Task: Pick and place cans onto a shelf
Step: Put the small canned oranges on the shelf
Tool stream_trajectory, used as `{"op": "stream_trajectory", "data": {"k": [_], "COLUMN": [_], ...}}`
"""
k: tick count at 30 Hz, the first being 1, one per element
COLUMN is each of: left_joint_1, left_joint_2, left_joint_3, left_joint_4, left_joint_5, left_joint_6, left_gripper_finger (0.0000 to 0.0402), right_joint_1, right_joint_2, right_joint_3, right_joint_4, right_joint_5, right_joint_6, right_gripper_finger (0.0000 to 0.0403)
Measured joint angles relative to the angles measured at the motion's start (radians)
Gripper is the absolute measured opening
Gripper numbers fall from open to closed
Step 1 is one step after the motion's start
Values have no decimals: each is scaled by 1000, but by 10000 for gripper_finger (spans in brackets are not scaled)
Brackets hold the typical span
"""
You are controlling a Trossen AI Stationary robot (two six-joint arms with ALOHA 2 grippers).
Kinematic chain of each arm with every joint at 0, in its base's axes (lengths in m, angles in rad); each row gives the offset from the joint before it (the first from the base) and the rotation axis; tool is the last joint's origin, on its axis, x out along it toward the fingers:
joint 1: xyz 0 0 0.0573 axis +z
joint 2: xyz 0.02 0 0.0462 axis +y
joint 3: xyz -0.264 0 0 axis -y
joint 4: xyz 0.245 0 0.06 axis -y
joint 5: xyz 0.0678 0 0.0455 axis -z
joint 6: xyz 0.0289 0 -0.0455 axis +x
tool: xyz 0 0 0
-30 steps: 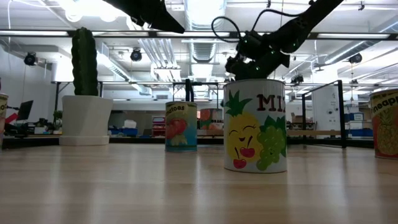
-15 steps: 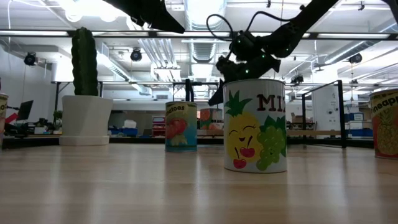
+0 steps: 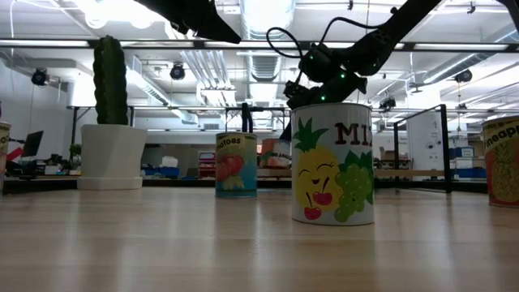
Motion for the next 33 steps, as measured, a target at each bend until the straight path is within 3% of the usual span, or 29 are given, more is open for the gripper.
{"op": "stream_trajectory", "data": {"k": [22,27,33], "left_joint_1": [0,0,18], "left_joint_2": [0,0,0], "left_joint_3": [0,0,0], "left_joint_4": [-2,-64,-130], "left_joint_5": [0,-3,-52], "left_joint_6": [0,-12,-49], "left_gripper_finger": [0,0,0], "right_joint_1": [17,17,17], "right_joint_2": [-84,-84,-84], "right_joint_3": [19,21,-23], "right_joint_4": [-84,-80,62], "right_joint_5": [-5,-4,-2], "right_joint_6": [23,53,103], "right_gripper_finger": [38,38,38]}}
